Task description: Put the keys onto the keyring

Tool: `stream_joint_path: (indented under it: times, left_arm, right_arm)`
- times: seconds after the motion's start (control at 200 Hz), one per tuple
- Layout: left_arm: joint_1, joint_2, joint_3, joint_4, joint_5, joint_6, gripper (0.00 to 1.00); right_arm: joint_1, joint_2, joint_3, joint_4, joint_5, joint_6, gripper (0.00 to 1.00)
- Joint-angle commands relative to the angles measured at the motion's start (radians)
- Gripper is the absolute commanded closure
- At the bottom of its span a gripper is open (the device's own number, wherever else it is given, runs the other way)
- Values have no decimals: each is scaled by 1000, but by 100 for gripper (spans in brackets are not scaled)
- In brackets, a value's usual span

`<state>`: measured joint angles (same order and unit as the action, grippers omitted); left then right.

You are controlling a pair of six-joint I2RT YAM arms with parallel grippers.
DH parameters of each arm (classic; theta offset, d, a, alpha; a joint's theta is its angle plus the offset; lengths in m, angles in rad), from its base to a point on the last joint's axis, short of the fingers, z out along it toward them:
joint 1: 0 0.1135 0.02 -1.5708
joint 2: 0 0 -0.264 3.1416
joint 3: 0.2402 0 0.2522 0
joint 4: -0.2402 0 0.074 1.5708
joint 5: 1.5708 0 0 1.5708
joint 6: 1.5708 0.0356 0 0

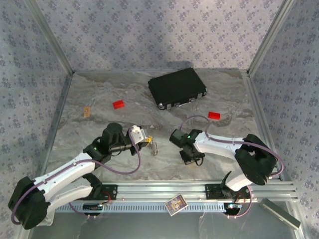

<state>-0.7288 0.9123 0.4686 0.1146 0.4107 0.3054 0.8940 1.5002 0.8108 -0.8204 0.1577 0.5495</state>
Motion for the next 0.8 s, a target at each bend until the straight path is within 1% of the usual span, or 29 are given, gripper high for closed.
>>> stream_joint_path:
  times: [0.0, 0.09, 0.14, 0.225, 0.305, 0.375, 0.585, 0.795]
  left_arm:
    - [-7, -12, 38, 26, 13, 1, 100]
    - [-7, -11, 39, 25, 10, 3, 100]
    - [-7, -12, 39, 26, 11, 2, 100]
    - [-7, -8, 39, 28, 12, 2, 100]
    - [-9, -7, 41, 28, 17, -3, 100]
    - [-9, -8, 41, 25, 19, -5, 100]
    - [-9, -8, 39, 28, 22, -3, 100]
    - [-11, -7, 39, 32, 25, 1, 100]
  right_arm:
    - [6, 3, 34, -42, 27, -19, 95]
    - [11, -13, 47, -41, 13, -30, 100]
    - [11, -25, 48, -28, -10, -34, 100]
    - [5, -49, 41, 23, -83, -34, 100]
    - [-13, -63, 14, 111, -173, -31, 100]
    - [-28, -64, -2, 152, -219, -45, 100]
    - [-73, -46, -28, 199, -281, -62, 100]
    - [-91, -11, -22, 198, -281, -79, 100]
